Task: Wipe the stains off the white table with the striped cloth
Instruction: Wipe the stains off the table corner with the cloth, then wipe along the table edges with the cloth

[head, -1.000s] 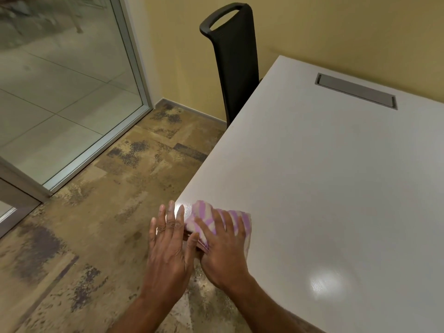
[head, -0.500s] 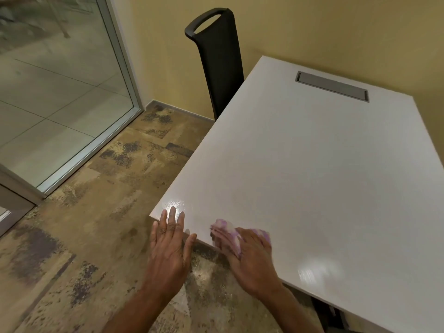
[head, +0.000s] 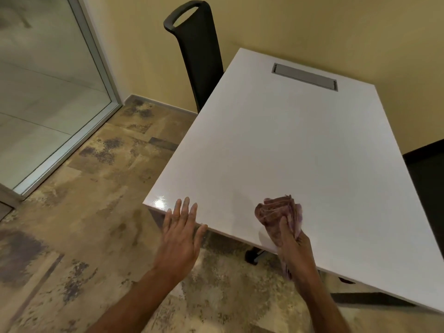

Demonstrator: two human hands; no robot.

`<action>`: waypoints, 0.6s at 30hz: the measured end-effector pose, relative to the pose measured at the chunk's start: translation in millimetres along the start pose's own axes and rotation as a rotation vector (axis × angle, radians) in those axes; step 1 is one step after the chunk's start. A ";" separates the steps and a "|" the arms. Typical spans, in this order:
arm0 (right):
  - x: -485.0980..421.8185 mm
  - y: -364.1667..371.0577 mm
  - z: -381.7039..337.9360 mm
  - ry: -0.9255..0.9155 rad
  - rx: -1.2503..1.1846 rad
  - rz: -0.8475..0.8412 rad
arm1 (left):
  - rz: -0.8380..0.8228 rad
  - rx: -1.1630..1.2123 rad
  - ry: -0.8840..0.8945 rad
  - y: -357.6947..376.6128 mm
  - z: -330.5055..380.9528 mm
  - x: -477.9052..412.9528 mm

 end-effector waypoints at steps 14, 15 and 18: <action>-1.5 -45.2 38.9 -0.426 0.071 0.278 | 0.043 -0.032 -0.071 32.1 46.2 39.2; -0.4 -45.5 41.7 -0.437 0.065 0.270 | 0.050 -0.042 -0.081 34.0 47.8 43.1; 3.3 -46.0 54.5 -0.421 0.038 0.231 | 0.088 -0.065 -0.097 37.5 48.9 54.8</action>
Point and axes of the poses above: each hand's wrist, its own x-axis away from the middle knuckle, its own y-axis out of the palm, z = x × y, the point moved 4 cm from there along -x, towards the middle knuckle, and after that the axes turned 13 degrees about z, right-handed, at the moved point
